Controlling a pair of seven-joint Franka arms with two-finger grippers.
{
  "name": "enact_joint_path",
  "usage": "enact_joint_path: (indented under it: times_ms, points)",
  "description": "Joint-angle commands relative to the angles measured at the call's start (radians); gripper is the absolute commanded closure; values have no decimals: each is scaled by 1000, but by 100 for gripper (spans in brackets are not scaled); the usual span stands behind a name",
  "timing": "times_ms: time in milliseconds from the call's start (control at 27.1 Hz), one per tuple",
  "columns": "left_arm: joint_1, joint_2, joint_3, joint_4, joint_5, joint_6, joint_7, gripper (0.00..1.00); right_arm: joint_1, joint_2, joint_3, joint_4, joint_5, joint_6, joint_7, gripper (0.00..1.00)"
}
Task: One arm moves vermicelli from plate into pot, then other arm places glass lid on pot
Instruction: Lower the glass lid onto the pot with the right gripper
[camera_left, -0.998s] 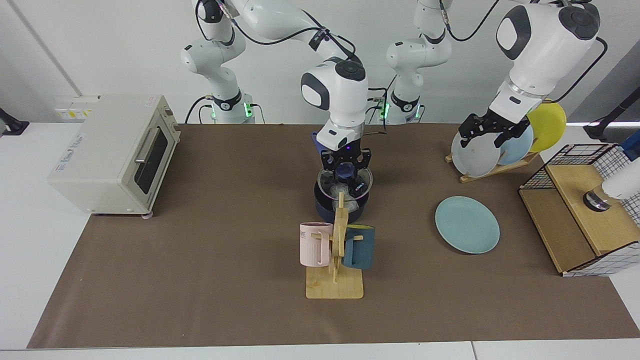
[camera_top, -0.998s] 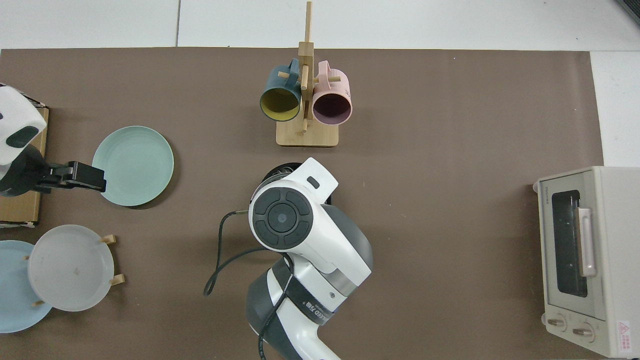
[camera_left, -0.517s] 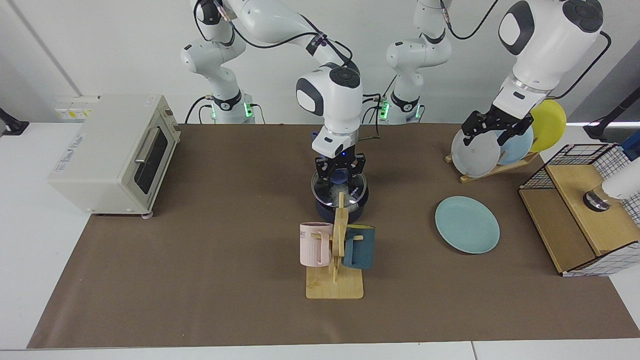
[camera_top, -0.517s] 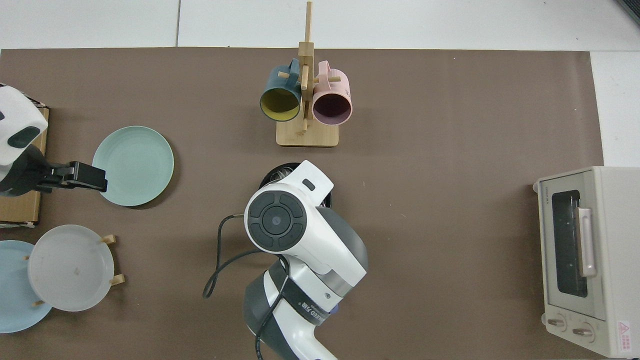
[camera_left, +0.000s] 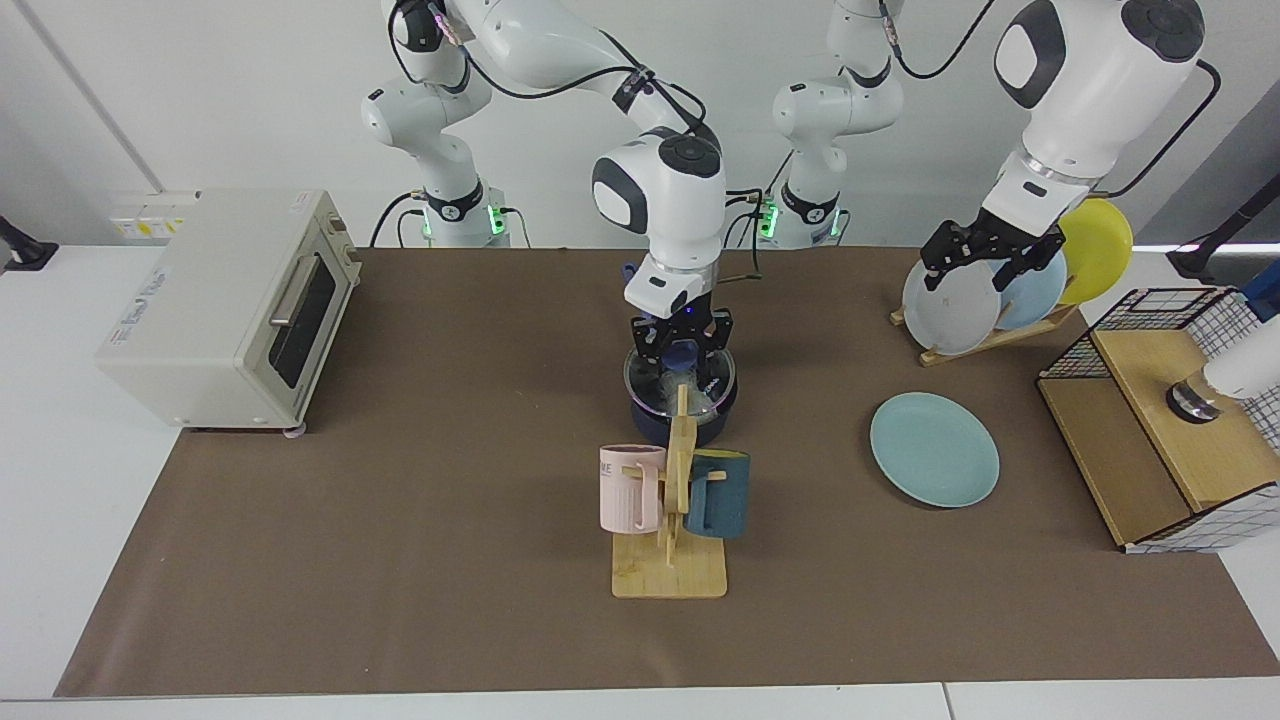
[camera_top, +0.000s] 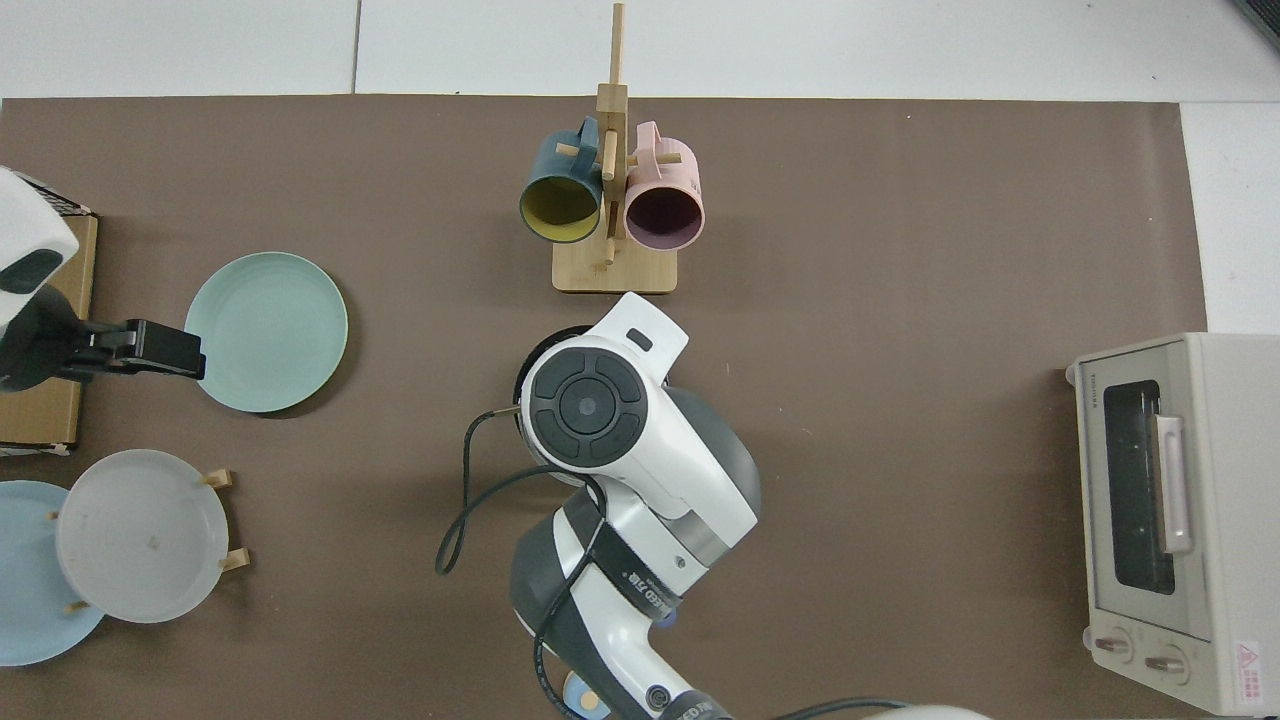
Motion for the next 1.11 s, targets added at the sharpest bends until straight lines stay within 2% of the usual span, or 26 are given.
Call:
enact_joint_path:
  times_ms: [0,776,1072]
  points:
    - [-11,-9,9,1,-6,6,3,0,-13,84,8,132,6,-64,-31,100]
    - [-11,-10,9,9,-6,6,3,0,-13,89,8,127,12,-68,-43,100]
    - [-11,-10,9,11,-6,6,3,0,-10,81,8,123,12,-108,-43,100]
